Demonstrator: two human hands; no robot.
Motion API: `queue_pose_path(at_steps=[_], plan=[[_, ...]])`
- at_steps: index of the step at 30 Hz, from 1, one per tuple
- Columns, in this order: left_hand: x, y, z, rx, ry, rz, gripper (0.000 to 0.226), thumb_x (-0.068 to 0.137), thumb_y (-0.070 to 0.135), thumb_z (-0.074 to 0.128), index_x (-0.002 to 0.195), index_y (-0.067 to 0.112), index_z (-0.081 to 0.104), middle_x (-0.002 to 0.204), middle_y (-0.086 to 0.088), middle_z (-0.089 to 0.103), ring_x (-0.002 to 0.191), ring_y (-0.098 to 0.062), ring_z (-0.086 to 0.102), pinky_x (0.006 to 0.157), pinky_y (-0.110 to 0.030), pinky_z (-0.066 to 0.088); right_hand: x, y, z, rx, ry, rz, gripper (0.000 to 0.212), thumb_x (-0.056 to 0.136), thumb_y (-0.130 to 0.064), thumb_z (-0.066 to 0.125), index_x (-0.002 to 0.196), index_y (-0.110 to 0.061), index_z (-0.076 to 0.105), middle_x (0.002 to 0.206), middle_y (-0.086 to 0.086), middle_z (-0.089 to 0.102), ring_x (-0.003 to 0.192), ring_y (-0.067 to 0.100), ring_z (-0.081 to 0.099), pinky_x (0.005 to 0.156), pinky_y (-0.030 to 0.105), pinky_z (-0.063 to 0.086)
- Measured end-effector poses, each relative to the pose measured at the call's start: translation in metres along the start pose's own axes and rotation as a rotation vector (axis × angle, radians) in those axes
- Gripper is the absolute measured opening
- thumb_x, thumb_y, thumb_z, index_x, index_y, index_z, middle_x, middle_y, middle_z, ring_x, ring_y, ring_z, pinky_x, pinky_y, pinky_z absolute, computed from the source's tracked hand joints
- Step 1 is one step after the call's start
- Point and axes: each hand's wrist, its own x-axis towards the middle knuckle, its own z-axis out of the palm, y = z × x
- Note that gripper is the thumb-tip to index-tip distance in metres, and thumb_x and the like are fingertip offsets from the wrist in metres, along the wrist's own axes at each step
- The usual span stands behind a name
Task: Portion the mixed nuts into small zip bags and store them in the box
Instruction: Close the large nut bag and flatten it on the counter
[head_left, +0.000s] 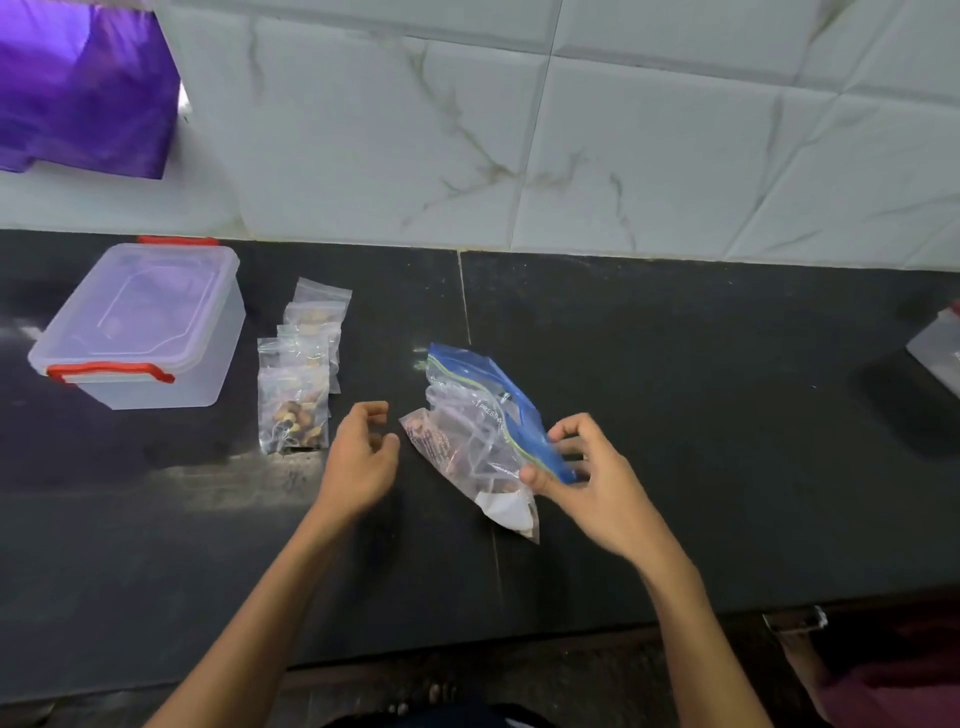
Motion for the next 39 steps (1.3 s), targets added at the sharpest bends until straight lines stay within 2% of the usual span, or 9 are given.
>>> queue_pose_path(at_steps=[4, 7, 14, 16, 19, 23, 30, 34, 39], plan=[[0.029, -0.012, 0.007, 0.128, -0.181, 0.05, 0.05, 0.091, -0.006, 0.048, 0.139, 0.006, 0.039, 0.137, -0.007, 0.047, 0.131, -0.023, 0.043, 0.109, -0.033, 0.034, -0.001, -0.002, 0.004, -0.1, 0.041, -0.109, 0.038, 0.076, -0.057, 0.064, 0.105, -0.037, 0.051, 0.109, -0.021, 0.056, 0.098, 0.0, 0.059, 0.079, 0.024, 0.053], [0.049, -0.019, 0.013, 0.208, -0.241, 0.091, 0.035, 0.09, 0.003, 0.053, 0.119, 0.022, 0.056, 0.116, 0.003, 0.061, 0.116, -0.025, 0.058, 0.102, -0.047, 0.043, 0.008, -0.023, 0.004, -0.17, 0.08, -0.052, 0.058, 0.071, -0.072, 0.053, 0.118, -0.039, 0.047, 0.118, -0.025, 0.046, 0.107, -0.003, 0.048, 0.086, 0.023, 0.043], [0.065, -0.024, 0.014, 0.322, -0.191, 0.052, 0.022, 0.09, 0.015, 0.058, 0.109, 0.026, 0.065, 0.112, 0.001, 0.067, 0.114, -0.028, 0.056, 0.099, -0.05, 0.042, 0.093, -0.082, 0.033, -0.71, -0.054, -0.168, 0.062, 0.072, -0.079, 0.05, 0.096, -0.024, 0.067, 0.121, -0.003, 0.051, 0.11, 0.019, 0.051, 0.091, 0.041, 0.043], [0.066, -0.026, 0.012, 0.302, -0.179, 0.066, 0.019, 0.089, 0.016, 0.06, 0.09, 0.035, 0.065, 0.101, 0.005, 0.069, 0.107, -0.024, 0.06, 0.095, -0.048, 0.046, 0.111, -0.089, 0.048, -0.869, -0.095, -0.169, 0.053, 0.078, -0.07, 0.052, 0.086, -0.019, 0.066, 0.103, 0.001, 0.055, 0.101, 0.026, 0.054, 0.089, 0.041, 0.042], [0.066, -0.024, 0.009, 0.282, -0.152, 0.085, 0.032, 0.089, 0.016, 0.062, 0.068, 0.04, 0.058, 0.085, 0.012, 0.068, 0.092, -0.015, 0.064, 0.089, -0.043, 0.049, 0.127, -0.093, 0.055, -0.757, -0.157, -0.133, 0.03, 0.088, -0.04, 0.058, 0.065, -0.023, 0.05, 0.074, -0.002, 0.049, 0.08, 0.027, 0.055, 0.081, 0.037, 0.046], [0.068, -0.024, 0.009, 0.259, -0.076, 0.08, 0.035, 0.09, 0.013, 0.061, 0.064, 0.036, 0.053, 0.074, 0.012, 0.064, 0.082, -0.016, 0.063, 0.079, -0.033, 0.047, 0.131, -0.107, 0.032, -0.511, 0.032, -0.151, 0.03, 0.088, -0.034, 0.061, 0.063, -0.02, 0.061, 0.064, 0.001, 0.057, 0.063, 0.019, 0.055, 0.066, 0.03, 0.044], [0.072, -0.023, 0.014, 0.335, -0.055, 0.104, 0.036, 0.092, 0.016, 0.056, 0.062, 0.034, 0.048, 0.069, 0.016, 0.059, 0.085, -0.016, 0.059, 0.08, -0.037, 0.043, 0.133, -0.112, 0.021, -0.415, 0.129, -0.166, 0.024, 0.085, -0.036, 0.068, 0.086, -0.014, 0.075, 0.086, 0.002, 0.072, 0.076, 0.019, 0.065, 0.071, 0.032, 0.053], [0.076, -0.024, 0.012, 0.273, -0.063, 0.113, 0.03, 0.091, 0.014, 0.06, 0.068, 0.033, 0.054, 0.069, 0.015, 0.059, 0.079, -0.015, 0.06, 0.076, -0.033, 0.043, 0.132, -0.115, -0.014, -0.399, -0.163, -0.168, 0.036, 0.071, -0.042, 0.079, 0.103, -0.027, 0.069, 0.113, -0.01, 0.066, 0.103, 0.008, 0.059, 0.094, 0.033, 0.047], [0.08, -0.027, 0.015, 0.168, 0.014, 0.066, 0.009, 0.09, 0.008, 0.059, 0.087, 0.015, 0.064, 0.08, 0.003, 0.062, 0.087, -0.026, 0.063, 0.077, -0.033, 0.046, 0.119, -0.081, -0.066, -0.678, -0.41, 0.177, 0.062, 0.069, -0.036, 0.082, 0.124, -0.021, 0.057, 0.122, -0.003, 0.058, 0.112, 0.018, 0.056, 0.098, 0.037, 0.044]])
